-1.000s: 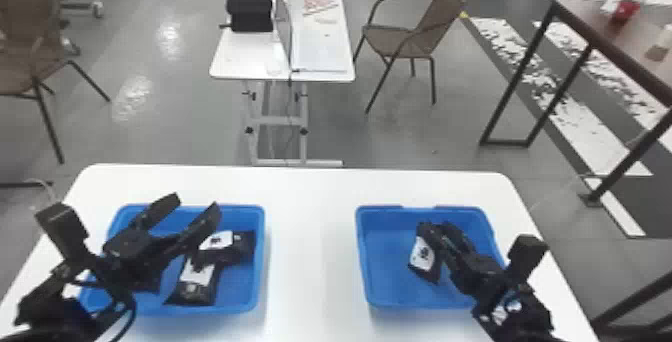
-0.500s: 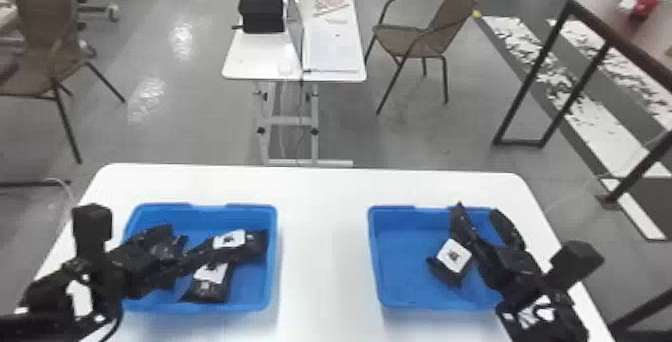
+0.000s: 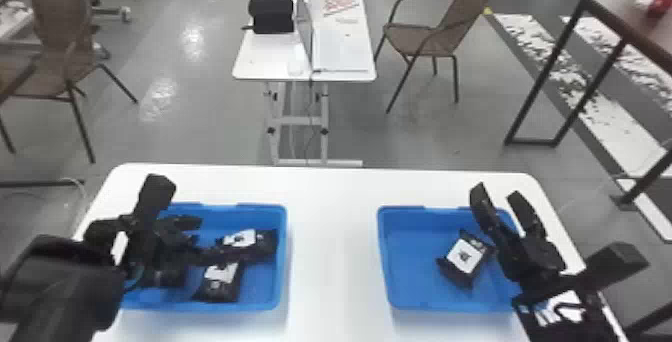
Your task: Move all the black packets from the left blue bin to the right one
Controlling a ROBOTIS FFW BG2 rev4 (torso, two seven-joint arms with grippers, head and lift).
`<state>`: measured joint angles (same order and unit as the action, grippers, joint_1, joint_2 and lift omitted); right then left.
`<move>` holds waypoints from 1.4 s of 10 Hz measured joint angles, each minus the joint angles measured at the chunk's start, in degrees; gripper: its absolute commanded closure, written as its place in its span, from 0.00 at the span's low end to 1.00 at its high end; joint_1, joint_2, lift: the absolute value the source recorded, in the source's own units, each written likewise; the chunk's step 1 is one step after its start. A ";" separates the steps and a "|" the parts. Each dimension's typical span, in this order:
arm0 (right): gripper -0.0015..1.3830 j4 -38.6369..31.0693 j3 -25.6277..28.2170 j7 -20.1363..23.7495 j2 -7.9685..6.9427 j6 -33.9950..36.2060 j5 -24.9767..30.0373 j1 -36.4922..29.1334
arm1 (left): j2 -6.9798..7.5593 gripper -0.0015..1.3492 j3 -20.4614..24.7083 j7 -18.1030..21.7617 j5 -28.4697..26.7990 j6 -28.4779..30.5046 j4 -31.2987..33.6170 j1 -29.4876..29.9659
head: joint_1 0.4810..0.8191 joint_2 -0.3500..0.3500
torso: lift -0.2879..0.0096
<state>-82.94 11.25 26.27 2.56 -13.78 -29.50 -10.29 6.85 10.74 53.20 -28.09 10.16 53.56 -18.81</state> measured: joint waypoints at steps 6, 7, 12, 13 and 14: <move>0.21 1.36 -2.41 1.25 -0.18 0.50 -1.57 1.60 | 0.74 0.62 -2.71 -6.04 -9.67 -9.44 -20.65 -10.30 | 0.63 0.44 | 0.97; 0.21 1.88 -2.78 1.53 -0.21 0.51 -1.90 2.14 | 0.96 0.60 -3.25 -7.14 -9.67 -10.71 -22.83 -11.14 | 0.63 0.45 | 0.97; 0.21 2.84 -3.05 3.10 -0.76 0.84 -2.59 2.95 | 0.59 0.95 -5.46 -9.81 -9.77 -9.61 -23.67 -12.00 | 0.63 0.46 | 0.97; 0.21 2.95 -3.02 3.18 -0.79 0.92 -2.95 2.89 | 0.83 0.91 -5.67 -9.99 -8.55 -8.89 -23.68 -11.29 | 0.63 0.46 | 0.97; 0.21 2.81 -2.99 3.18 -0.82 0.94 -3.74 2.35 | 0.77 0.90 -5.11 -11.06 -7.40 -9.64 -23.67 -10.54 | 0.63 0.46 | 0.97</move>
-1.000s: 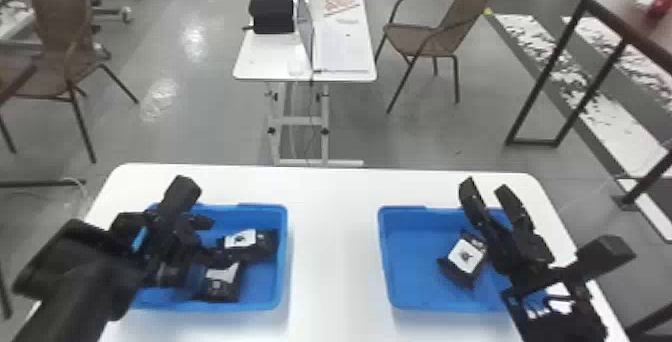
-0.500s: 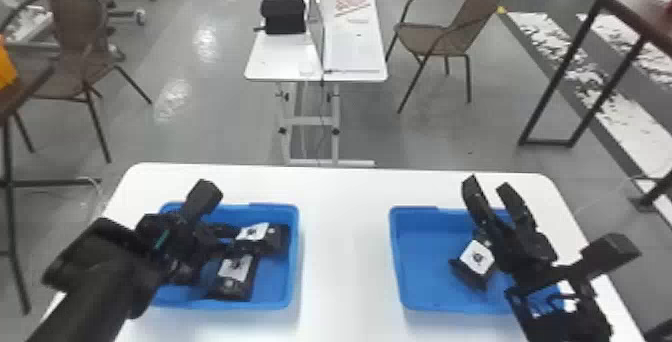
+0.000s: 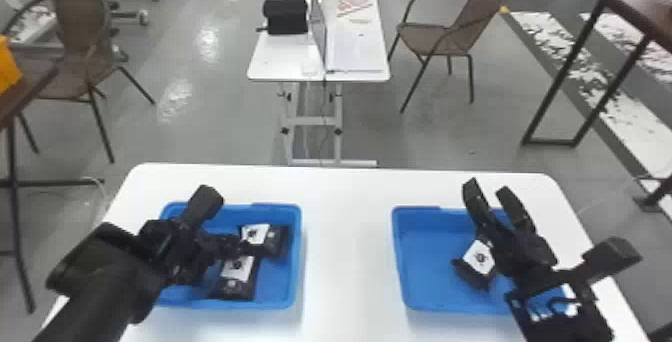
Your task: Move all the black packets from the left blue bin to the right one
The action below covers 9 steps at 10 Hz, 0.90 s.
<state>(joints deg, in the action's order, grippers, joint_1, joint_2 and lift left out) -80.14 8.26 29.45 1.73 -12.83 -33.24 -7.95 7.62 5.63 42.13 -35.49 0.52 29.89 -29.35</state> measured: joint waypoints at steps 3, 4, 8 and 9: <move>0.21 -0.45 0.01 0.20 -0.06 0.00 -0.35 -0.53 | -0.37 0.90 0.67 1.90 2.06 -4.01 0.27 0.74 | 0.63 0.44 | 0.97; 0.21 -0.76 0.01 0.67 -0.06 0.00 -0.43 -0.67 | -0.36 0.90 0.91 4.61 4.58 -6.27 2.96 2.31 | 0.63 0.42 | 0.97; 0.21 -1.46 -0.28 2.31 -0.23 0.19 -0.85 -1.64 | -2.82 0.90 4.16 10.62 16.28 -0.78 43.88 25.01 | 0.63 0.41 | 0.97; 0.21 -1.57 -0.36 3.59 -0.24 0.92 -0.98 -1.69 | -3.64 0.90 3.30 10.72 20.43 -0.57 49.01 27.56 | 0.63 0.39 | 0.97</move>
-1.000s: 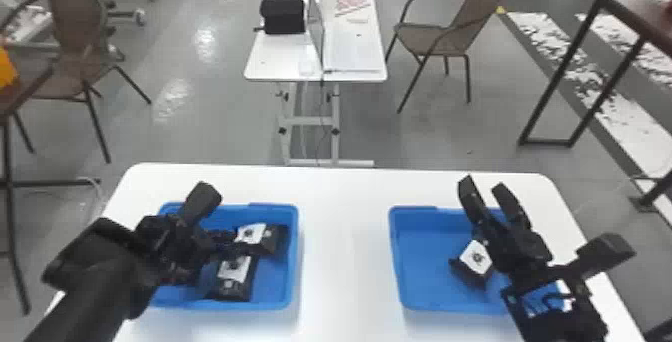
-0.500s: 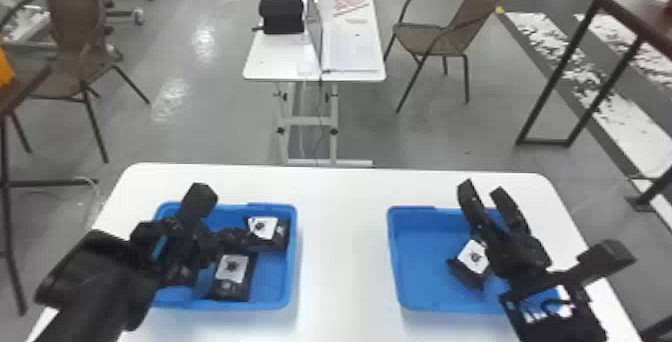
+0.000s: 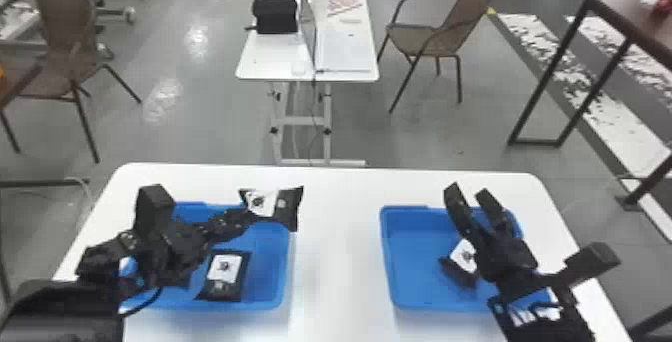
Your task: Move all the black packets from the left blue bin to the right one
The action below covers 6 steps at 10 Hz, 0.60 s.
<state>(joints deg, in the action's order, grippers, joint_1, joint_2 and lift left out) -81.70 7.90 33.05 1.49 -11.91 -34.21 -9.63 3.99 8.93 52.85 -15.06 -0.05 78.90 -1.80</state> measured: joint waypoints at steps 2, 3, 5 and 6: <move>0.21 1.15 -1.85 2.90 0.03 1.75 -0.44 2.28 | -1.28 0.90 -2.44 0.62 6.21 -2.50 2.38 0.02 | 0.63 0.37 | 0.97; 0.21 2.19 -3.66 3.24 0.04 2.18 -0.96 3.89 | -1.31 0.90 -3.29 1.30 8.12 -3.04 1.21 -1.20 | 0.63 0.38 | 0.97; 0.21 3.77 -6.29 3.84 0.08 3.63 -1.62 6.53 | -0.35 0.90 -7.42 2.41 12.71 -4.13 -4.26 -5.52 | 0.63 0.39 | 0.97; 0.21 4.66 -7.07 4.57 0.09 4.24 -1.63 7.95 | -0.04 0.90 -9.95 2.89 15.16 -4.52 -7.21 -7.79 | 0.63 0.38 | 0.97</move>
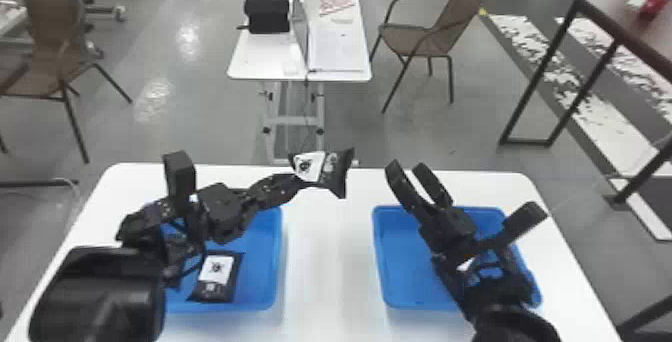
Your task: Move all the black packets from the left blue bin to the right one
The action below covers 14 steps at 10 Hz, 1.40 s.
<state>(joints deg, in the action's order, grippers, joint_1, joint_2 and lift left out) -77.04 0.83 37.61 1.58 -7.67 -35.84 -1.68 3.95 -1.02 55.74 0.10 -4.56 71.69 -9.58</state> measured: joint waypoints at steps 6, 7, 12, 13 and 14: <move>0.33 0.39 -4.31 0.71 -0.01 2.28 -0.26 2.69 | -2.09 0.90 -4.45 2.53 1.84 -0.59 -8.42 -6.10 | 0.63 0.37 | 0.97; 0.68 0.52 -4.96 0.73 -0.02 2.58 -0.22 2.77 | -2.10 0.90 -4.72 2.53 2.00 -0.55 -8.60 -6.27 | 0.63 0.38 | 0.97; 0.92 1.58 -5.58 0.85 -0.38 3.91 0.50 3.60 | -2.75 0.68 -4.11 1.60 2.66 -1.30 -8.68 -5.99 | 0.63 0.40 | 0.97; 0.92 1.97 -5.57 0.82 -0.66 3.83 -0.70 3.48 | -3.05 0.43 -3.12 0.03 3.08 -1.83 -8.68 -5.24 | 0.63 0.40 | 0.97; 0.92 2.99 -5.18 0.79 -0.98 3.18 -2.07 3.46 | -3.20 0.21 -2.01 -1.38 4.06 -2.19 -8.67 -4.15 | 0.63 0.41 | 0.97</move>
<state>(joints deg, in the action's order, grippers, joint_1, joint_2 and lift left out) -74.05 -4.35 38.40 0.60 -4.49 -37.91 1.78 0.75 -3.02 54.36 4.15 -6.75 63.02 -13.73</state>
